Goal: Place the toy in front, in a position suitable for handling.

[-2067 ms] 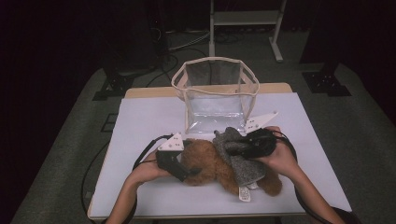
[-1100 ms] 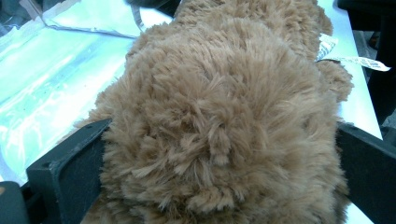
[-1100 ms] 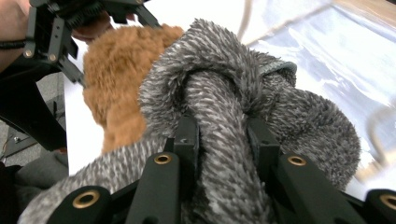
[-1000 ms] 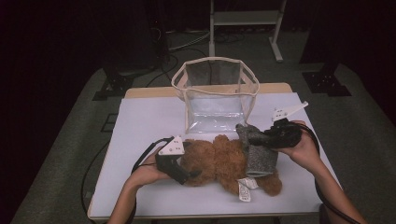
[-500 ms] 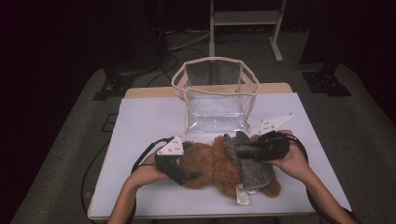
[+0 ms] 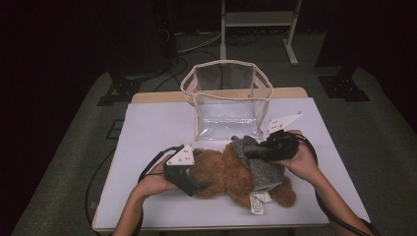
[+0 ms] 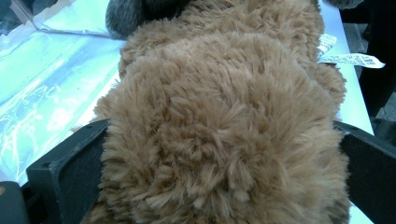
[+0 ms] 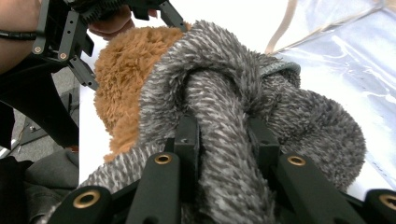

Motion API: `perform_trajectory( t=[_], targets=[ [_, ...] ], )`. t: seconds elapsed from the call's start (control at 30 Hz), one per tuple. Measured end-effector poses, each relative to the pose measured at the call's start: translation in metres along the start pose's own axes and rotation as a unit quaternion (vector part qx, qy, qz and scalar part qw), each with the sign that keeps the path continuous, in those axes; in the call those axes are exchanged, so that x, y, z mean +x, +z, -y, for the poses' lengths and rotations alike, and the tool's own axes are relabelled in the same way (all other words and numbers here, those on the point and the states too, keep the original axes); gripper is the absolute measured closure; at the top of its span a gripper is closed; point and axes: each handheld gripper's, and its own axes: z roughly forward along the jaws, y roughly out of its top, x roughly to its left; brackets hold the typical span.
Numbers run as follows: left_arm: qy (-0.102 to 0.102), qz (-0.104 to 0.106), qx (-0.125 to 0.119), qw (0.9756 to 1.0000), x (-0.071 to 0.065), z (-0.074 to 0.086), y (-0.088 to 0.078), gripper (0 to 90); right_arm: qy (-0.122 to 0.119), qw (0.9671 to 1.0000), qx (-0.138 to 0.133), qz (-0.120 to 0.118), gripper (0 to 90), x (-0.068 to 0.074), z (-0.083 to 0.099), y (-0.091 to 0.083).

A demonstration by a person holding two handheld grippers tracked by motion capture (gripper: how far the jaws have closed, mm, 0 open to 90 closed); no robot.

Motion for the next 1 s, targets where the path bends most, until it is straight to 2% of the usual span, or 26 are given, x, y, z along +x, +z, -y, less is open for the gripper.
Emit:
perform_trajectory(
  t=[0.03,0.07,0.1,0.13,0.23,0.33,0.5,0.53,0.57,0.6,0.7,0.77,0.93,1.0],
  targets=[
    [0.0,0.0,0.0,1.0,0.0,0.0,0.0,0.0,0.0,1.0,0.0,0.004,69.8,-0.001,0.001,-0.004],
    [0.0,-0.001,0.002,1.0,0.0,0.0,0.0,0.0,0.004,0.9998,-0.001,0.019,69.8,-0.004,0.005,-0.017],
    [-0.001,-0.001,0.002,1.0,0.0,0.0,0.0,0.0,0.004,0.9998,-0.001,0.019,69.8,-0.004,0.005,-0.017],
    [-0.001,-0.002,0.003,1.0,0.0,-0.001,0.0,0.0,0.015,0.9995,-0.002,0.029,69.7,-0.007,0.012,-0.029],
    [0.0,-0.002,0.005,1.0,0.0,-0.001,0.0,0.0,0.023,0.9989,-0.001,0.041,69.8,-0.01,0.02,-0.039],
    [0.0,-0.002,0.006,1.0,0.0,-0.002,0.0,0.0,0.039,0.9985,-0.003,0.039,70.0,-0.013,0.03,-0.046],
    [0.0,-0.001,0.008,1.0,0.0,-0.002,0.0,0.0,0.032,0.9992,-0.009,0.022,70.3,-0.011,0.024,-0.034],
    [0.0,-0.001,0.008,1.0,0.0,-0.002,0.0,0.0,0.024,0.9996,-0.005,0.01,70.2,-0.008,0.017,-0.022],
    [0.002,-0.001,0.009,1.0,0.0,-0.002,0.0,0.0,0.024,0.9996,-0.005,0.01,70.2,-0.008,0.017,-0.022],
    [0.005,-0.002,0.011,0.9999,-0.001,-0.002,0.0,0.0,0.015,0.9999,-0.001,-0.002,70.1,-0.005,0.012,-0.008],
    [0.006,-0.003,0.011,0.9999,-0.001,-0.001,0.0,0.0,0.012,0.9999,0.003,-0.005,70.1,-0.003,0.01,-0.001],
    [0.004,-0.003,0.009,0.9999,-0.001,-0.002,0.0,0.0,0.013,0.9999,0.0,-0.007,70.1,-0.005,0.01,-0.004],
    [0.006,-0.004,0.01,0.9999,-0.002,-0.002,0.0,0.0,0.026,0.9995,-0.002,0.015,70.6,-0.011,0.021,-0.026],
    [0.005,-0.004,0.01,0.9999,-0.002,-0.002,0.0,0.0,0.037,0.9988,-0.005,0.032,70.6,-0.014,0.028,-0.046]
  ],
)
